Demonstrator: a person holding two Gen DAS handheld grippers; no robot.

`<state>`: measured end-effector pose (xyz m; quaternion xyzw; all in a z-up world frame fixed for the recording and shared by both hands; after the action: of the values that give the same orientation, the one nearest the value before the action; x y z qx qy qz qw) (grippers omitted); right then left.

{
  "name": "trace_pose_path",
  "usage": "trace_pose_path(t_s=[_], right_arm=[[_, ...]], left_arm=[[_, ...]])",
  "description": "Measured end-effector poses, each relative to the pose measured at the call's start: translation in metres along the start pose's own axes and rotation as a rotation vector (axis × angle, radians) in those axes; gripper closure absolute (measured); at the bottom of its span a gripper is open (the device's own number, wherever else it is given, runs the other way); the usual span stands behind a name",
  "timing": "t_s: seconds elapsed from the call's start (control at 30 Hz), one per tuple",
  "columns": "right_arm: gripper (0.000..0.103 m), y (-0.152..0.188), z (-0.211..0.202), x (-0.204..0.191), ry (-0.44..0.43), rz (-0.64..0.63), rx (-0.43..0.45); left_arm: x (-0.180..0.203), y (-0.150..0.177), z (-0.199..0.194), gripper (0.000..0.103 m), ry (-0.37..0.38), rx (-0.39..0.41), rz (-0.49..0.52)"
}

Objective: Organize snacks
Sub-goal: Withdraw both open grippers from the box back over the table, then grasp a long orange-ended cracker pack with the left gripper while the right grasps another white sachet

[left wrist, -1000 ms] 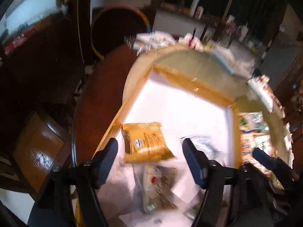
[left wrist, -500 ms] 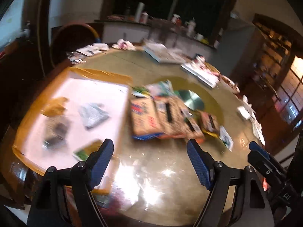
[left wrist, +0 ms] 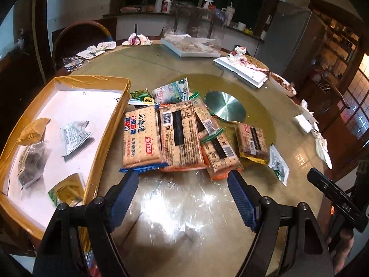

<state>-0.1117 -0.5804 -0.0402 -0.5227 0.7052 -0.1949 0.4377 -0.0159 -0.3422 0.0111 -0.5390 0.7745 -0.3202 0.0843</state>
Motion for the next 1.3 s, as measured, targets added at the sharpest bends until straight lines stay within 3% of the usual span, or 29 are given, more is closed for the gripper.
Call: trace_pose_path(t_s=[0.27,0.5,0.63,0.87,0.97,1.0,1.13,1.3], right_arm=[[0.025,-0.022,0.046,0.027,0.004,-0.007,-0.074],[0.025,-0.022,0.076,0.023,-0.036,-0.010,-0.159],[0.026,-0.008,0.075,0.018,-0.026,-0.016,-0.180],[0.034,0.011,0.063,-0.002,0.136,-0.076,-0.194],[0.039,0.022,0.053,-0.005,0.174,-0.081,-0.173],[0.044,0.024,0.050,-0.003,0.180,-0.071,-0.166],[0.045,0.026,0.046,0.002,0.172,-0.040,-0.151],[0.048,0.025,0.047,0.002,0.174,-0.032,-0.152]], left_arm=[[-0.004,-0.021,0.031,0.024,-0.004,-0.023,-0.018],[-0.006,-0.035,0.045,0.024,-0.007,-0.034,-0.038],[0.009,-0.033,0.048,0.024,0.016,-0.048,-0.003],[0.051,-0.017,0.053,0.024,0.001,-0.061,0.119],[0.066,-0.013,0.062,0.024,-0.056,-0.088,0.162],[0.071,-0.010,0.069,0.024,-0.061,-0.115,0.174],[0.085,-0.007,0.082,0.024,-0.140,-0.129,0.221],[0.093,-0.004,0.074,0.030,-0.127,-0.171,0.210]])
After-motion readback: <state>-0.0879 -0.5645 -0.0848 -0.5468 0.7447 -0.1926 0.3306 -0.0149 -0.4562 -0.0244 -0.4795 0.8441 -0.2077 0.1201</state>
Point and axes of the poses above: each gripper's, at about its wrist camera, not at the fingertips, and z roughly the way its jaws point, x to its right, y to its underside, the point moved 3 cm from there along z, roughly the way its jaws point, and after that the axes turned 1 degree about -x, right-handed, at the moved point
